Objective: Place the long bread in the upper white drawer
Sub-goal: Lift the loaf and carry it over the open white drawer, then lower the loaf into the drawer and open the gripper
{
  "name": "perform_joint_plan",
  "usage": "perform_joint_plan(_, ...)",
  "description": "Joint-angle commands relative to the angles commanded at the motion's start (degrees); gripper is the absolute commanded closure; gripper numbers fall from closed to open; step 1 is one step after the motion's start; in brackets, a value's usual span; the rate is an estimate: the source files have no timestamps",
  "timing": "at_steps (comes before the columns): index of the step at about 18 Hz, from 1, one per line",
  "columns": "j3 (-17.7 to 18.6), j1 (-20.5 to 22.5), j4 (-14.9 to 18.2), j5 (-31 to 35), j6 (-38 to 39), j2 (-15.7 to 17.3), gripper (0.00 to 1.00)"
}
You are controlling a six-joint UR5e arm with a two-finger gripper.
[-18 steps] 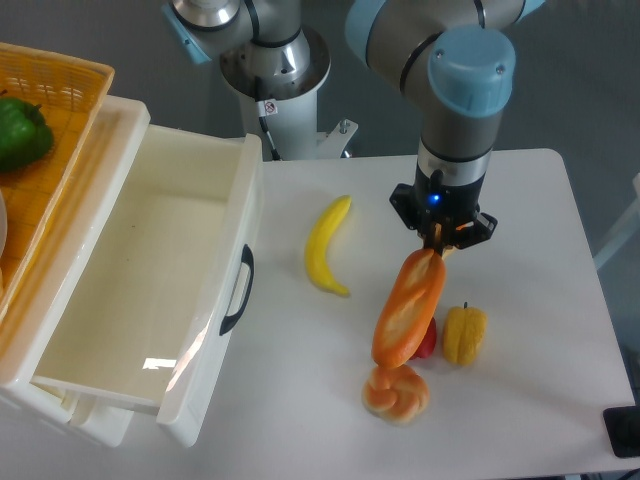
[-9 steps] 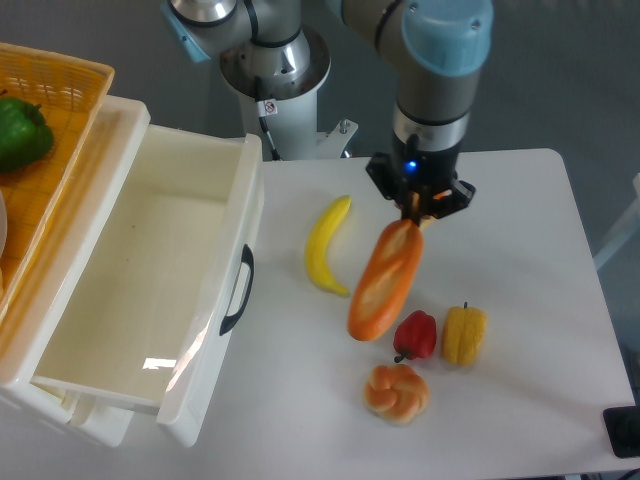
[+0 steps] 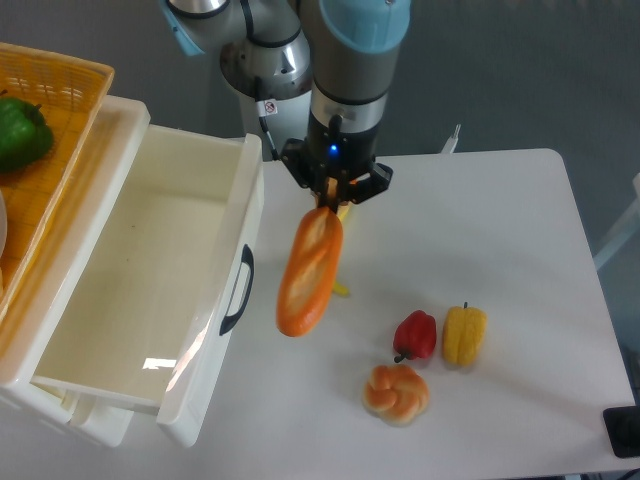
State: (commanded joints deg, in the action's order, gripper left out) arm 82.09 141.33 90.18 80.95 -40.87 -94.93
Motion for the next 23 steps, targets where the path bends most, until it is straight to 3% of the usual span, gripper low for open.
perform_joint_plan(6,0.00,-2.28,1.84,-4.74,2.36,2.47,1.00)
perform_joint_plan(13,0.17,-8.43,1.41,-6.76,9.92,1.41,1.00)
perform_joint_plan(20,1.14,-10.11,1.32,-8.00,10.64,0.62,1.00)
perform_joint_plan(21,1.14,-10.46,1.32,-8.00,10.64,0.27,0.99)
perform_joint_plan(23,1.14,-11.16,0.88,-8.00,10.46,-0.17,0.77)
